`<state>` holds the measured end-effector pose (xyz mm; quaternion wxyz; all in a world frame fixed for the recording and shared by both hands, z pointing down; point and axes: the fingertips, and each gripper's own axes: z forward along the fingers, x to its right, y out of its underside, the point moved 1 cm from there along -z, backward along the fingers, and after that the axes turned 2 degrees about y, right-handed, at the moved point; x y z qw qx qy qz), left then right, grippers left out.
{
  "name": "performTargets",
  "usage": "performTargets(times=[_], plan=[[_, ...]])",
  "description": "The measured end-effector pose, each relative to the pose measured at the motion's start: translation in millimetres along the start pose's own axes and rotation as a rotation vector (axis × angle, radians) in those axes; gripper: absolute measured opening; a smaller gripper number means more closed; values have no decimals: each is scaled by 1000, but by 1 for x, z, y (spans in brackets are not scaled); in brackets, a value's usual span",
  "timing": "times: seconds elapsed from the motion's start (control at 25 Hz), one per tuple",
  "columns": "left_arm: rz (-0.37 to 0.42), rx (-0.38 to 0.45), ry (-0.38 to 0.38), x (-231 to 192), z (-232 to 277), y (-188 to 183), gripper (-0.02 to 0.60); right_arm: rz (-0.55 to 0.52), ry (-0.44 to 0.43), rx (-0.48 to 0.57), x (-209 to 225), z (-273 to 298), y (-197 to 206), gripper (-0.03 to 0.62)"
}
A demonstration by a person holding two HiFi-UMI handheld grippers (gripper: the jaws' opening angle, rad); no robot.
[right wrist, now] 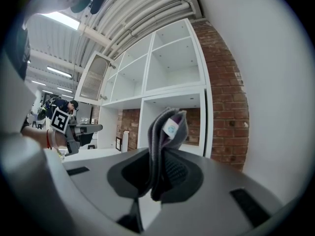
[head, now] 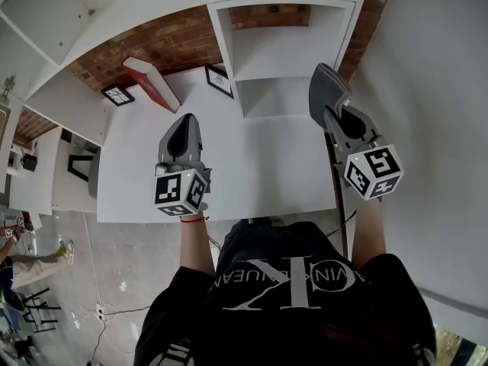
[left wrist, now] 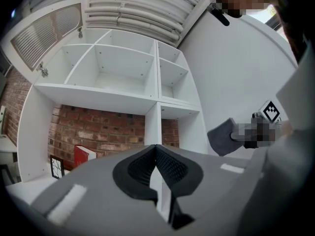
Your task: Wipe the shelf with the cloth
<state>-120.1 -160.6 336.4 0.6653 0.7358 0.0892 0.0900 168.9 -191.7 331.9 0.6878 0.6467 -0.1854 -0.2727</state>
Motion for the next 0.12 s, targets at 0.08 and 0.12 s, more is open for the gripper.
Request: performTargets(times=[0.08, 0.12], plan=[[-3, 4, 0, 1, 0, -2, 11, -3, 1, -2, 0, -2, 0, 51], [-4, 6, 0, 2, -1, -2, 11, -4, 1, -3, 0, -3, 0, 51]])
